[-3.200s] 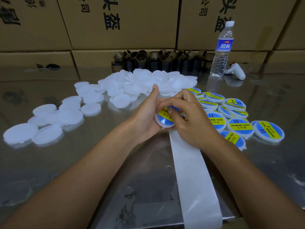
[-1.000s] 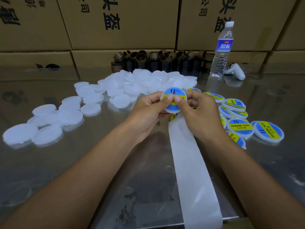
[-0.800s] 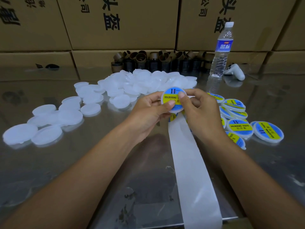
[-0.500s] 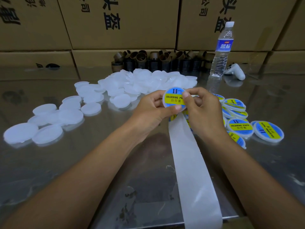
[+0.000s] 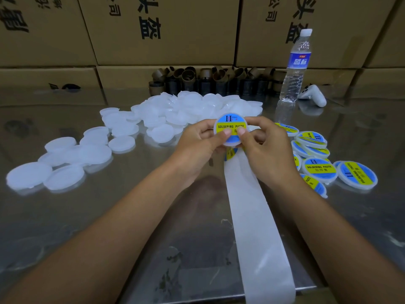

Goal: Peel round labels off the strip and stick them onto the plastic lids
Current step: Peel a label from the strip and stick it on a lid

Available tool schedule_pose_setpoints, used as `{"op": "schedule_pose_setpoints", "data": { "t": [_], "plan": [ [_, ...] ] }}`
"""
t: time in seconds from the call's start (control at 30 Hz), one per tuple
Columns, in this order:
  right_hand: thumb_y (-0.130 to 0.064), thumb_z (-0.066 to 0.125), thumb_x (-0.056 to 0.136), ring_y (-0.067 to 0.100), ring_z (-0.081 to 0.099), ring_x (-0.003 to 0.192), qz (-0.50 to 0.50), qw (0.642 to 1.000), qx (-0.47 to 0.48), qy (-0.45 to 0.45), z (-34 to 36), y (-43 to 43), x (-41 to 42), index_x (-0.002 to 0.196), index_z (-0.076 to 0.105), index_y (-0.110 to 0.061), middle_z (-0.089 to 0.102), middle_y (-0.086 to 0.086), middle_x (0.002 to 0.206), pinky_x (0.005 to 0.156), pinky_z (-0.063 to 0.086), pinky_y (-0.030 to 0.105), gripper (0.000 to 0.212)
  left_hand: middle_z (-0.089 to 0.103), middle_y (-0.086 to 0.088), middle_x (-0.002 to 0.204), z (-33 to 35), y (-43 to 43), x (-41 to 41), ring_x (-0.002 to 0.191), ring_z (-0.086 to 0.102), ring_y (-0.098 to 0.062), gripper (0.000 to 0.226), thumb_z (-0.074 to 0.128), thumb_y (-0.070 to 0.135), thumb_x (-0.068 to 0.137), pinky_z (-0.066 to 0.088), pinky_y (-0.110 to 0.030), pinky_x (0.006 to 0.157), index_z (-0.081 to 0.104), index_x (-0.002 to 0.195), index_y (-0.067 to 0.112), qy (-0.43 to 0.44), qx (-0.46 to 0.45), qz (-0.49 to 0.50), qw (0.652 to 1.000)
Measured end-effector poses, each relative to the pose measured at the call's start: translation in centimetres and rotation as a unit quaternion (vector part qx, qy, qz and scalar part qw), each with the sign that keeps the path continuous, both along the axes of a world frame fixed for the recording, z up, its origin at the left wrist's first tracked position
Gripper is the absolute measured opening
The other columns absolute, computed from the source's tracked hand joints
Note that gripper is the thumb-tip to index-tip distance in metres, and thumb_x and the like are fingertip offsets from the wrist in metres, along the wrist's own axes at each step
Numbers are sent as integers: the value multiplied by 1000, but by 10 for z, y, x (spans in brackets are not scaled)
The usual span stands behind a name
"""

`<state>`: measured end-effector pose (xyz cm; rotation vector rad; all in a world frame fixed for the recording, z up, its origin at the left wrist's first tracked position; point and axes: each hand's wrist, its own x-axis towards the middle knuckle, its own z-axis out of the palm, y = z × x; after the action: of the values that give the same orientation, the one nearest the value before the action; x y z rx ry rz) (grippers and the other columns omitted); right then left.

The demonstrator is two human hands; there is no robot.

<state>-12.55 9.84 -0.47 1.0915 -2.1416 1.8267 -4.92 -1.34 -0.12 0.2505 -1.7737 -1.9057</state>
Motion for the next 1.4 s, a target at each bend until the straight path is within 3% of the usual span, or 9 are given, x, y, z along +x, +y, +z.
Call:
{"op": "schedule_pose_setpoints", "data": {
  "t": [0.3,0.5,0.63,0.7,0.8,1.0,1.13,1.3,1.4],
  "plan": [
    [-11,65,87,-3,54,58,36,999,18,1,-1,-1,-1,120,57,-24,63,-6,63,61,39,9,36,73,-1,91,2,-6,1,78,68,-7,17,54,13,96,52,-16,69,65,109,12,3,6,27,1000],
    [-8,61,89,-1,52,52,25,1000,6,-6,1,-1,-2,114,55,-31,62,-4,64,55,37,9,35,74,1,93,2,-5,1,82,68,-7,15,56,17,96,52,-16,71,67,106,16,-2,-5,31,999],
    [-12,60,90,4,58,62,-50,995,-50,-66,4,1,-7,117,58,-26,65,1,72,68,48,24,31,68,3,91,3,-16,-1,89,65,-11,12,55,17,96,51,-22,82,65,95,24,-31,-27,112,993],
    [-12,59,89,11,62,65,-89,983,-98,-125,6,4,-9,113,59,-27,67,1,76,71,53,32,28,66,2,94,1,-25,0,91,63,-12,15,55,14,95,49,-26,85,63,91,25,-50,-37,147,987],
    [-8,56,87,7,56,47,-126,948,-182,-228,9,9,-15,108,58,-27,61,-1,69,52,47,22,28,62,1,95,-5,-41,-1,92,59,-14,10,57,14,94,47,-24,85,63,96,21,-82,-55,206,974],
    [-5,56,89,10,55,43,-148,872,-284,-370,12,14,-22,116,54,-14,53,3,68,43,47,17,29,57,8,89,-16,-69,-2,73,53,-3,22,53,9,93,38,-6,58,62,111,17,-138,-126,296,937],
    [-4,58,90,13,59,51,-147,855,-283,-409,10,15,-25,128,47,-6,53,5,75,44,50,18,39,56,0,118,-21,-77,-1,99,51,-13,27,55,11,93,37,-19,83,60,119,16,-174,-191,314,914],
    [-5,58,90,15,63,58,-152,859,-259,-415,11,14,-26,127,46,1,55,5,80,49,55,21,39,49,-8,136,-23,-86,2,120,50,-26,34,57,15,92,38,-27,94,58,126,14,-230,-270,324,877],
    [-11,60,89,8,57,46,-185,866,-234,-401,10,14,-29,114,49,-7,52,1,72,51,52,21,27,45,-10,139,-23,-88,4,124,46,-27,35,58,15,92,34,-27,97,58,127,15,-234,-308,320,865]
  ]
}}
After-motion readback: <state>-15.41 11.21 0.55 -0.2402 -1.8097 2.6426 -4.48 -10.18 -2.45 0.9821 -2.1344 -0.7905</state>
